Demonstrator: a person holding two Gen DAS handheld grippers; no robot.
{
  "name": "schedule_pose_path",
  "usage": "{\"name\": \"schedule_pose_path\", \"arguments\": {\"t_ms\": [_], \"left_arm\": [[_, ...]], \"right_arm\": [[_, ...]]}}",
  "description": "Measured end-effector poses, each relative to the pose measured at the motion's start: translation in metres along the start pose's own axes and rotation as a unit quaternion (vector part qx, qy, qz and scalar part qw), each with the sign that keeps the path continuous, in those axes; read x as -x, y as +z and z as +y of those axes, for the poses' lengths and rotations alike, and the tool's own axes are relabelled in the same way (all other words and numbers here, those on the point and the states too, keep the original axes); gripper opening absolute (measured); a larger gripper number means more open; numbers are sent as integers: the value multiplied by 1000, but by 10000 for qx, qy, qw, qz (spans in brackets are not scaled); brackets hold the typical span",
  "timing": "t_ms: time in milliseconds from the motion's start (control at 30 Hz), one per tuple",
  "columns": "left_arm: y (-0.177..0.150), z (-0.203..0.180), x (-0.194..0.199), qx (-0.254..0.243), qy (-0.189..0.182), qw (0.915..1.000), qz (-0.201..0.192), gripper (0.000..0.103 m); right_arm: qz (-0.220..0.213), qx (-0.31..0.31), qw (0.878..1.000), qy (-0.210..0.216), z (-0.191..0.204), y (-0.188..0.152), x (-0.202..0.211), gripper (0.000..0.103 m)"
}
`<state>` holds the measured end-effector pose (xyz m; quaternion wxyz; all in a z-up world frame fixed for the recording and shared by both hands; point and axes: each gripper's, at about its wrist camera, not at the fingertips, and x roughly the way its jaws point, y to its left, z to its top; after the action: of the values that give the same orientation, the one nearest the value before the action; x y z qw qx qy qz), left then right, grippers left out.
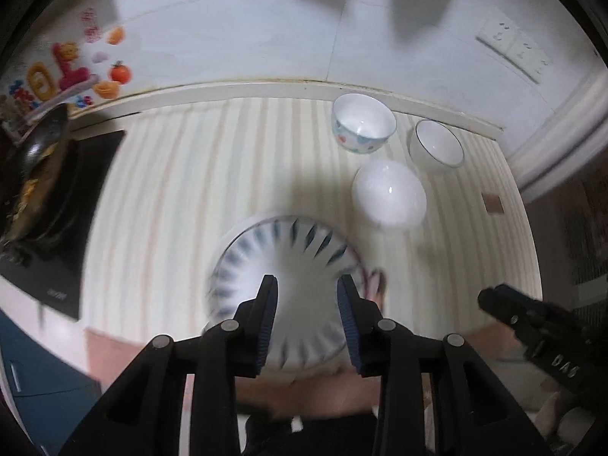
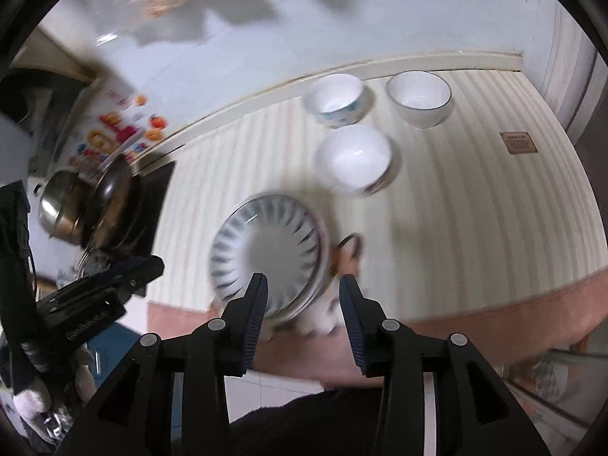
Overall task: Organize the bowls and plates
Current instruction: 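Carry the plate stack aside, set it down and open both grippers, then move both grippers to the plain white bowl and grasp its rim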
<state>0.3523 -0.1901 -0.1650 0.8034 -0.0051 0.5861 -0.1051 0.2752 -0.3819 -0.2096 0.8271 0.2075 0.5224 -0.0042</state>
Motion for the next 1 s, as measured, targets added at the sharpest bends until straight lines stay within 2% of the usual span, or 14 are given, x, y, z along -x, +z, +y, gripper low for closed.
{"name": "schedule_pose_path", "arguments": {"t_ms": [167,300,500,533,600,667,767,867,900,1000], "left_arm": [[57,-18,-79,213,-255,9978,565,30],[87,-27,-135,312,-312,9945,948,30],[98,-33,-191,422,-320,9878,1467,30],[98,-34,-195,409,-334,9878,1465,30],[96,-38,-199,342,-332,9882,1457,22],[94,-43,-201,304,-390,9878,1479,18],[92,-54,-198,140,-262,9894,1421,18],[88,-63,-189,43,-298,9901,1373,18],[87,-66,-184,10,-331,9903,1352,18],[84,-74,-169,-74,-396,9914,1246,18]], "right_arm": [[419,-213,9989,19,-52,64,-60,42],[735,-284,9968,152,-80,105,-109,42],[1261,-151,9919,106,-99,143,-180,42],[1328,-166,9909,125,-101,146,-189,41],[1423,-136,9897,118,-102,148,-205,24],[1475,-88,9889,155,-100,149,-212,16],[1407,37,9900,68,-96,148,-213,15],[1400,19,9902,8,-96,145,-210,15],[1524,-11,9883,74,-97,143,-207,15],[1478,-72,9889,136,-100,137,-192,15]]}}
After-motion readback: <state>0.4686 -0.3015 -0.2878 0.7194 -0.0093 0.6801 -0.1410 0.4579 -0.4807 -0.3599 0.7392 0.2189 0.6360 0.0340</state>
